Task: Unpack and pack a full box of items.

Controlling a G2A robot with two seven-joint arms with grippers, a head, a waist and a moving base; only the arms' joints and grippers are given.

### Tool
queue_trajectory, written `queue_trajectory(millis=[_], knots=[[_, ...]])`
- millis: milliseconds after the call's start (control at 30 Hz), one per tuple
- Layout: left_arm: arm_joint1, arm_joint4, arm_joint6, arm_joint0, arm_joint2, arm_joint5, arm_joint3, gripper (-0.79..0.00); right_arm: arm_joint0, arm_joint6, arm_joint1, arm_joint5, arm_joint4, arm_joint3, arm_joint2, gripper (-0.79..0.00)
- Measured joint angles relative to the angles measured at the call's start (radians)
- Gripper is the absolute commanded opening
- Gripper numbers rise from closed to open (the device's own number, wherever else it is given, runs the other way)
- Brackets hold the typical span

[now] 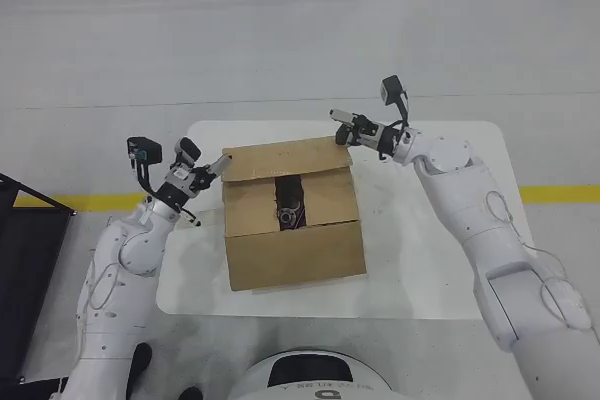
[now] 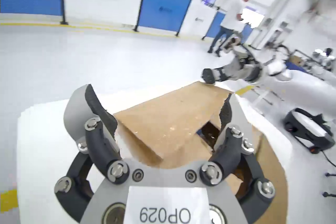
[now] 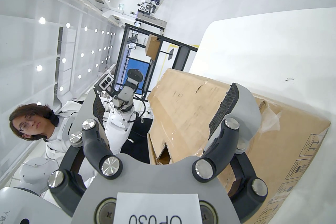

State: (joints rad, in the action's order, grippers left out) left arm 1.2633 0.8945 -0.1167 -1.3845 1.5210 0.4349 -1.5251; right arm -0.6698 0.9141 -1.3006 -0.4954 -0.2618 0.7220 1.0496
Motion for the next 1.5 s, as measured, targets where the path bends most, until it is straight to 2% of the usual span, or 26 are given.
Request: queue_trajectory(millis=[67,167,300,400,533,700,833,1067,1500], knots=[[0.004,0.054,-0.027,0.019,-0.029,-0.123,0.0,0.0,-0.022,-0.009,0.008,0.001,0.012,0.035,0.013,0.0],[0.002,0.157,-0.04,0.025,-0.061,-0.18,-0.004,0.0,-0.057,-0.014,0.021,0.001,0.025,0.086,0.036,0.0],[-0.003,0.281,-0.035,0.015,-0.09,-0.157,0.011,0.0,-0.114,-0.019,0.041,0.013,0.045,0.181,0.074,0.0],[-0.005,0.3,-0.035,0.008,-0.094,-0.152,0.023,0.0,-0.154,-0.022,0.054,0.026,0.064,0.257,0.1,0.0],[-0.006,0.281,-0.039,0.003,-0.093,-0.148,0.034,0.0,-0.201,-0.037,0.068,0.055,0.093,0.361,0.128,0.0],[-0.005,0.171,-0.057,-0.002,-0.085,-0.11,0.049,0.0,-0.245,-0.075,0.076,0.11,0.113,0.485,0.145,0.0],[-0.005,0.11,-0.08,0.001,-0.082,-0.088,0.058,0.0,-0.244,-0.075,0.076,0.11,0.114,0.482,0.144,0.0],[-0.005,0.099,-0.105,0.02,-0.103,-0.088,0.07,0.0,-0.244,-0.074,0.076,0.11,0.114,0.482,0.144,0.0],[0.008,0.043,-0.167,0.102,-0.205,-0.085,0.095,0.0,-0.244,-0.074,0.076,0.11,0.114,0.482,0.144,0.0]])
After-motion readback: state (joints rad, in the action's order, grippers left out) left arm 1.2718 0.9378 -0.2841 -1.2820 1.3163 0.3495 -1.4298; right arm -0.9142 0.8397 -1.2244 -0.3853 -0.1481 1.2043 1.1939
